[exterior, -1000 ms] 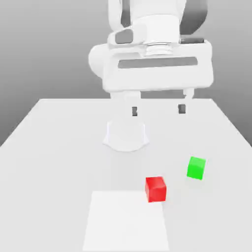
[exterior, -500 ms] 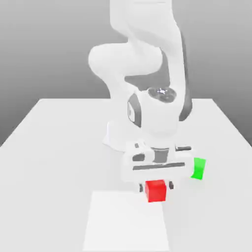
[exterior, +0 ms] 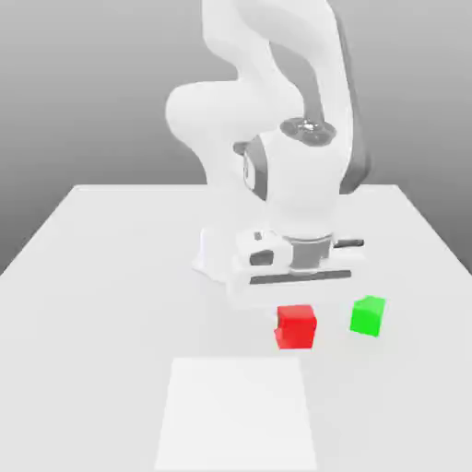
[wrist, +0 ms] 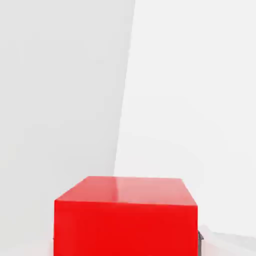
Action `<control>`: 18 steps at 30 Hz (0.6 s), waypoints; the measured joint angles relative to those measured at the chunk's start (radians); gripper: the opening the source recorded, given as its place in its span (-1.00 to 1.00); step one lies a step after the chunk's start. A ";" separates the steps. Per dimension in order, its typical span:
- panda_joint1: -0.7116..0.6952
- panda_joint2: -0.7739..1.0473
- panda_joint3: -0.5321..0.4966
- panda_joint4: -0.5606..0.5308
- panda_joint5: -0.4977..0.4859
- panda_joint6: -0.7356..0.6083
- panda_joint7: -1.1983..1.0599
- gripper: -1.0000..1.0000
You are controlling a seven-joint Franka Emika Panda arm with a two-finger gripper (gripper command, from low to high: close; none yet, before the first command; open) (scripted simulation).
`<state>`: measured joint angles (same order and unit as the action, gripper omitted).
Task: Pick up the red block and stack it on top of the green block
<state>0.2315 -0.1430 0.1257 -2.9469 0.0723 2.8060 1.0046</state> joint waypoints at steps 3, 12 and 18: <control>0.048 -0.041 0.056 -0.009 0.050 -0.030 0.127 -1.00; 0.188 -0.157 0.237 -0.036 0.195 -0.113 0.523 -1.00; 0.250 -0.209 0.346 -0.051 0.258 -0.145 0.752 -1.00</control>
<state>0.4819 -0.3516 0.4720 -2.9981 0.3305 2.6606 1.7566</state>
